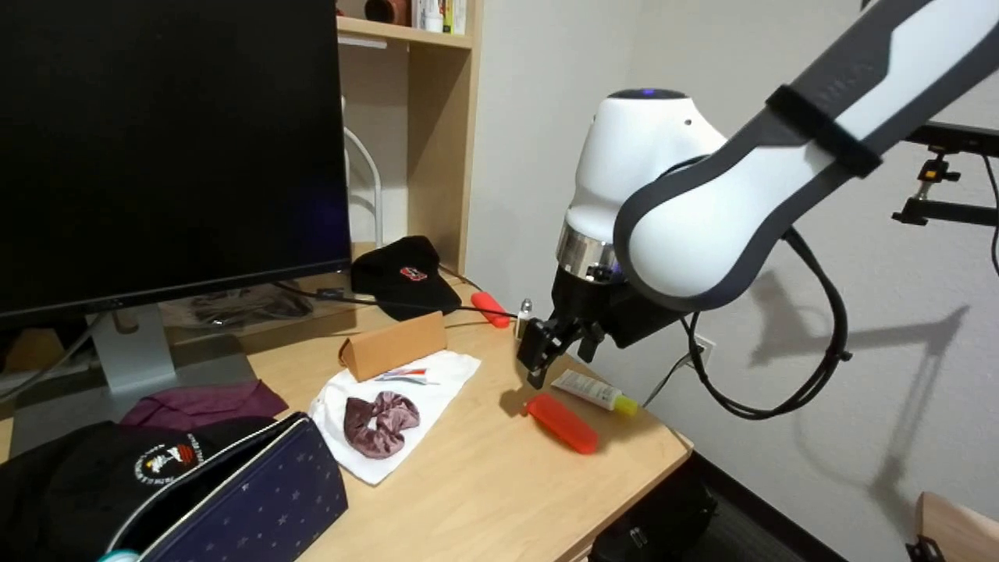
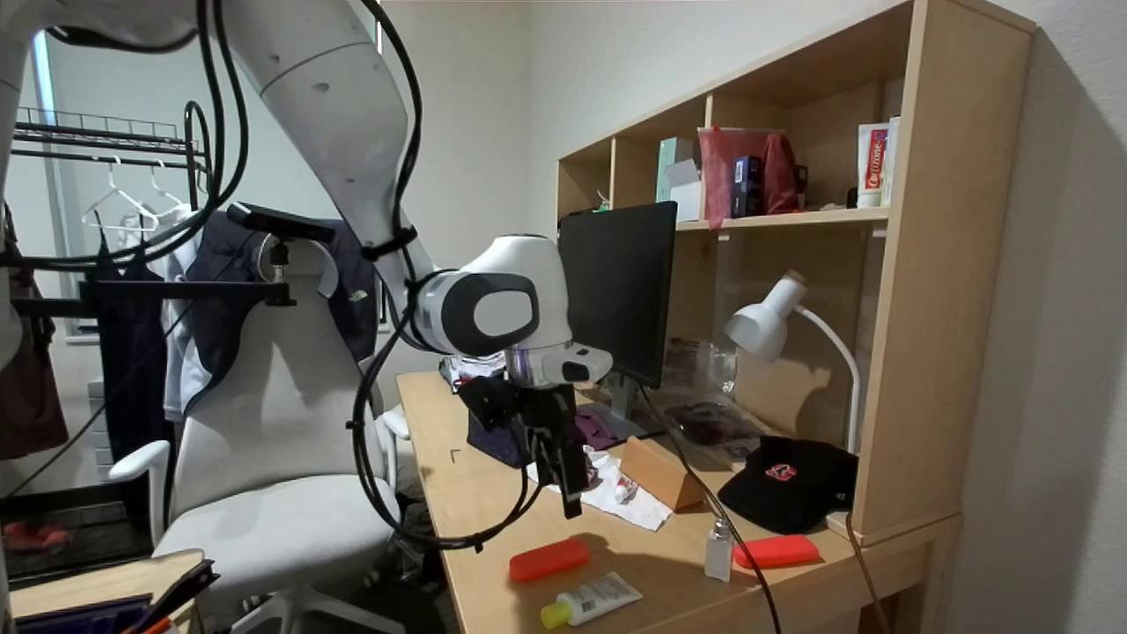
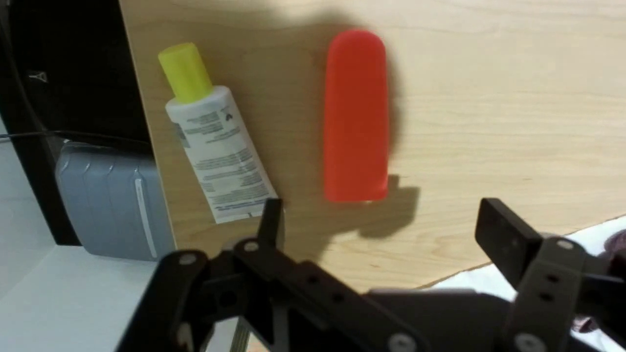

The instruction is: Take the orange object from near the tube and put it on the orange object then move the tube to the left on the white cloth

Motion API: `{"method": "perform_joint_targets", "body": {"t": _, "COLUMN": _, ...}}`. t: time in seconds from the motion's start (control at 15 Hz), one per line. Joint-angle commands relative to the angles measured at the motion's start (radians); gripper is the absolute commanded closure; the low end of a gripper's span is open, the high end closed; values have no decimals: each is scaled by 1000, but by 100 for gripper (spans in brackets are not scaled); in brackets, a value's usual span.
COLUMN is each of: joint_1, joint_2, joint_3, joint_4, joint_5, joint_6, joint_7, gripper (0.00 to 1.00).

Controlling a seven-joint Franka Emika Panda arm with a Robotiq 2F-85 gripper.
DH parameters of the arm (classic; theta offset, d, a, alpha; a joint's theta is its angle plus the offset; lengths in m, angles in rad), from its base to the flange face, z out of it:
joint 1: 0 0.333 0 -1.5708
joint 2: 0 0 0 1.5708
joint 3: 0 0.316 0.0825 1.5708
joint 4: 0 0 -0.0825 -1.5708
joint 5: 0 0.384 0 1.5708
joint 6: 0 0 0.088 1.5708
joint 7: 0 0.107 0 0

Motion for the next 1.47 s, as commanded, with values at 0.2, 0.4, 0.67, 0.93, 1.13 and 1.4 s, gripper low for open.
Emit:
{"method": "perform_joint_targets", "body": {"t": 0.2, "joint_1": 12, "joint_2": 181, "joint_3": -7, "joint_4": 71, "joint_5": 134, "joint_6": 118, "joint_7": -106, "gripper": 0}}
{"method": "perform_joint_targets", "body": {"t": 0.4, "joint_1": 22, "joint_2": 219, "joint_3": -23, "joint_4": 96, "joint_5": 121, "joint_6": 119, "joint_7": -137, "gripper": 0}}
{"method": "perform_joint_targets", "body": {"t": 0.67, "joint_1": 23, "joint_2": 230, "joint_3": -36, "joint_4": 110, "joint_5": 105, "joint_6": 112, "joint_7": -191, "gripper": 33}}
{"method": "perform_joint_targets", "body": {"t": 0.93, "joint_1": 34, "joint_2": 217, "joint_3": -57, "joint_4": 114, "joint_5": 91, "joint_6": 99, "joint_7": -213, "gripper": 61}}
{"method": "perform_joint_targets", "body": {"t": 1.13, "joint_1": 38, "joint_2": 202, "joint_3": -60, "joint_4": 122, "joint_5": 87, "joint_6": 66, "joint_7": -232, "gripper": 79}}
{"method": "perform_joint_targets", "body": {"t": 1.4, "joint_1": 60, "joint_2": 169, "joint_3": -92, "joint_4": 158, "joint_5": 50, "joint_6": -13, "joint_7": -234, "gripper": 80}}
